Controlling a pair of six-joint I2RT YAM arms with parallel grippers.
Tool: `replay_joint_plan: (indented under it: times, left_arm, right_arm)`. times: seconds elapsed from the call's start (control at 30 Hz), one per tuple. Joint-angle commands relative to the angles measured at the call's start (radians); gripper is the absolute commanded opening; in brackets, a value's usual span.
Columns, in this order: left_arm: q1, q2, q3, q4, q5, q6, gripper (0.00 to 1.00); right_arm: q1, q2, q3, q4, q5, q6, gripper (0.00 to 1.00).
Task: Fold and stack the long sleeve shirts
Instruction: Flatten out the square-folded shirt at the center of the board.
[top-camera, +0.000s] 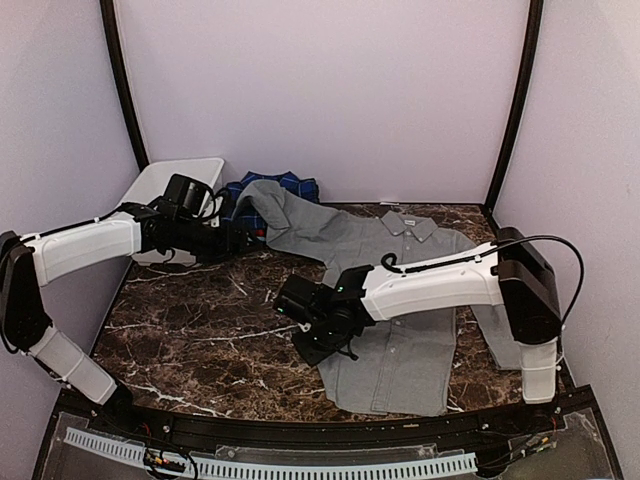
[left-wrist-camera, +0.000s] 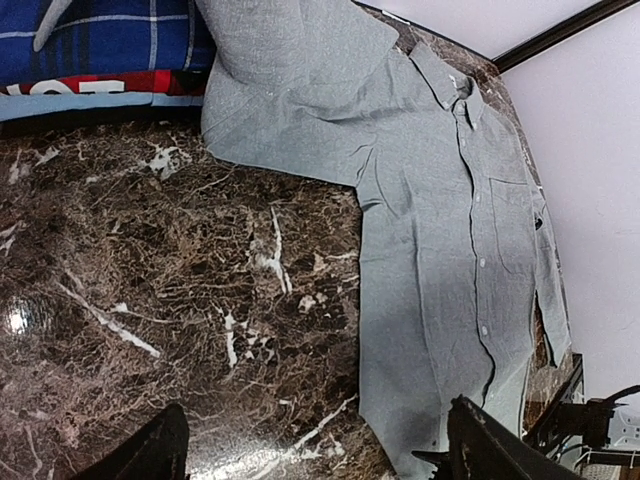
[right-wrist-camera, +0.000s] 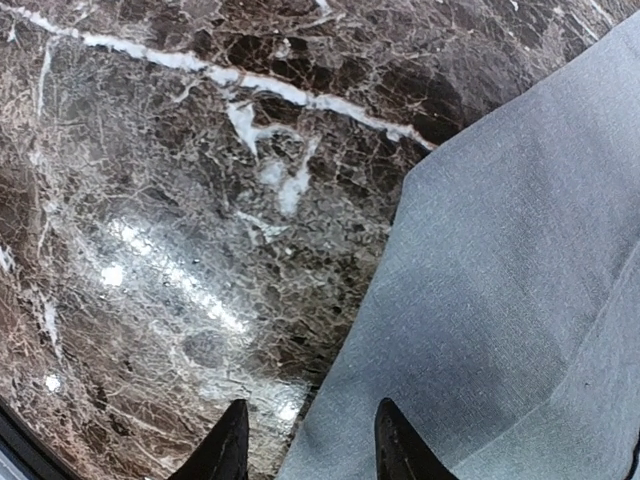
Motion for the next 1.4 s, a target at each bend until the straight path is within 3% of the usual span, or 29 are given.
replay_joint_plan:
  times: [0.0, 0.2, 0.43, 0.63, 1.0, 1.2, 1.37]
  left_arm:
    - [-0.003, -0.068, -0.036, 0.032, -0.019, -0.023, 0.88]
    - [-0.003, -0.066, -0.046, 0.038, -0.004, -0.03, 0.88]
    - [-0.003, -0.056, -0.048, 0.044, 0.013, -0.028, 0.88]
    - [-0.006, -0.043, -0.046, 0.046, 0.03, -0.022, 0.88]
    - [-0.018, -0.007, -0.037, 0.034, 0.064, -0.003, 0.88]
    - [-0.037, 0.014, -0.034, 0.022, 0.082, 0.01, 0.89]
    - [-0.075, 0.03, -0.039, -0.01, 0.079, 0.024, 0.89]
  right_arm:
    - [0.011, 0.034, -0.006, -0.016, 0.027, 0.008, 0.39]
    - [0.012, 0.074, -0.001, -0.031, 0.035, 0.015, 0.31]
    - [-0.002, 0.023, -0.011, -0.029, 0.036, 0.018, 0.0]
    - [-0.061, -0.122, -0.092, 0.089, -0.088, 0.008, 0.0]
    - [-0.228, -0.332, -0.402, 0.465, -0.507, 0.077, 0.0]
    - [-0.227, -0.297, -0.42, 0.41, -0.445, 0.071, 0.27]
    - [-0.222, -0.311, -0.432, 0.349, -0.332, 0.067, 0.38]
